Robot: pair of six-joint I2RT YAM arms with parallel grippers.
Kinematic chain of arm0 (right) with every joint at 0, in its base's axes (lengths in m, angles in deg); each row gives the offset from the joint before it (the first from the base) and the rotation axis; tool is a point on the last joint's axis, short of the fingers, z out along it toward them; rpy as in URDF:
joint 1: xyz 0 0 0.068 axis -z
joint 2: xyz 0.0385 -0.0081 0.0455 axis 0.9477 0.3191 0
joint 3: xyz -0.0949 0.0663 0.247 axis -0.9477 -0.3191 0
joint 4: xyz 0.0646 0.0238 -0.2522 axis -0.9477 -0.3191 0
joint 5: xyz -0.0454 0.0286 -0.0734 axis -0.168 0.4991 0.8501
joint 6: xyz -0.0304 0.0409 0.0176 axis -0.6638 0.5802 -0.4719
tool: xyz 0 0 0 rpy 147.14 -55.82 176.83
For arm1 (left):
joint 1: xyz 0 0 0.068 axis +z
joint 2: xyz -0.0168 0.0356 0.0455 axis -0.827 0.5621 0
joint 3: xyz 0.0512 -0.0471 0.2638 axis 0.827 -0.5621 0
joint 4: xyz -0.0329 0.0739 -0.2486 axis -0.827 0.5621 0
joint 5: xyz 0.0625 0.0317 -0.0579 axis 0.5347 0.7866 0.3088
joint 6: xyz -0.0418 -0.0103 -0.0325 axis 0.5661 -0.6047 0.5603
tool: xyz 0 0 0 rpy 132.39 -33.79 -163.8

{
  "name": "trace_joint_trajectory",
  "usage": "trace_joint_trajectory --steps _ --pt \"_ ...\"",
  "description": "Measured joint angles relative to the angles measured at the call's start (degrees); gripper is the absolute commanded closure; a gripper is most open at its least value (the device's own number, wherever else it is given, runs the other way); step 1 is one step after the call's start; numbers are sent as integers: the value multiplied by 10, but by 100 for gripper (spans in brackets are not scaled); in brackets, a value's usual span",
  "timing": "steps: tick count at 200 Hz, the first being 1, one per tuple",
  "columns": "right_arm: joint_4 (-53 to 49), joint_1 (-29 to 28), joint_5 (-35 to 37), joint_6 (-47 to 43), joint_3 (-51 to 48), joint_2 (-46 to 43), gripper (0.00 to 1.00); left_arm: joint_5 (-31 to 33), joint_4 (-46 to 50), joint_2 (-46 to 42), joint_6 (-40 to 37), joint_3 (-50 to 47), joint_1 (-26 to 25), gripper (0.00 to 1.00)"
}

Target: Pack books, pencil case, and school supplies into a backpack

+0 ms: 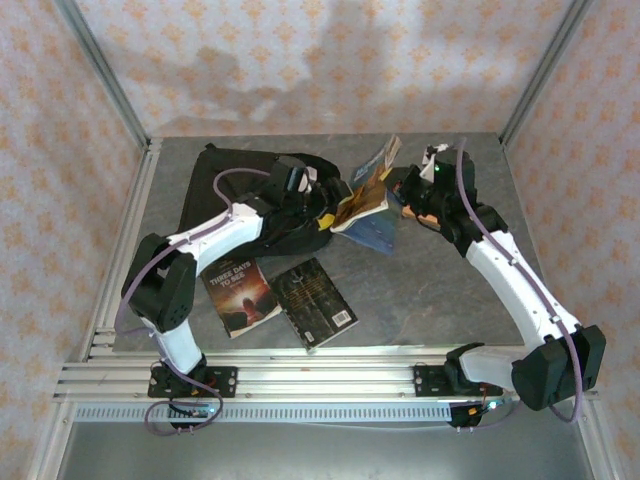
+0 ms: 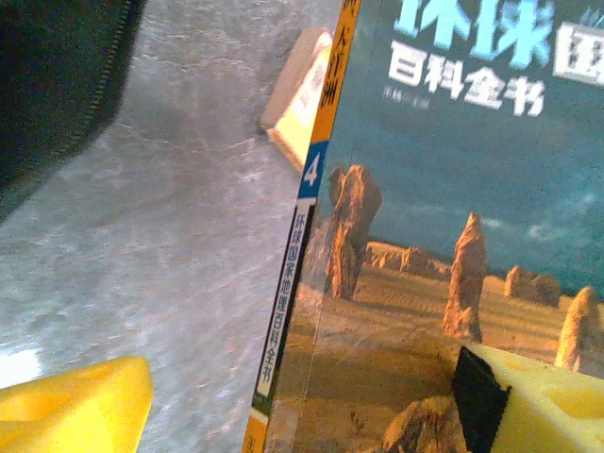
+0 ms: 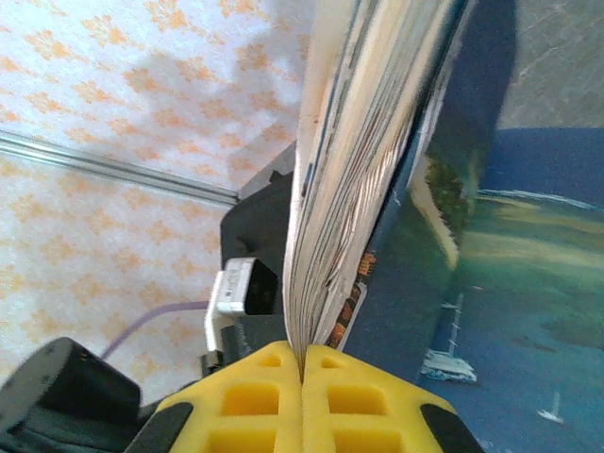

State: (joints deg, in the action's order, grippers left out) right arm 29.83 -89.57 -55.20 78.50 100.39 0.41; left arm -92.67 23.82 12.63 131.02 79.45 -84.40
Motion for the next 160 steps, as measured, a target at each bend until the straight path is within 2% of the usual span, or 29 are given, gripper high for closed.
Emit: trace_joint_trajectory --steps 14,35,72,102,129,135,141,160 --pt "19 0 -4 16 -7 0 100 -3 -45 2 37 -14 0 22" --pt "36 0 -8 31 -21 1 100 -5 -105 2 80 -28 0 37" --pt "53 8 -2 36 -31 0 100 -6 -171 2 133 -55 11 73" --pt "52 8 11 36 -53 -6 100 -4 -202 2 141 -76 23 100" --pt "50 8 19 36 -79 -6 100 4 -207 -7 140 -78 25 100" --pt "50 8 20 36 -85 -6 95 7 -206 -11 137 -78 26 100" --pt "49 8 21 36 -91 -7 84 11 -204 -17 133 -78 28 100" --pt "46 8 24 41 -110 -7 28 23 -192 -42 110 -78 31 100"
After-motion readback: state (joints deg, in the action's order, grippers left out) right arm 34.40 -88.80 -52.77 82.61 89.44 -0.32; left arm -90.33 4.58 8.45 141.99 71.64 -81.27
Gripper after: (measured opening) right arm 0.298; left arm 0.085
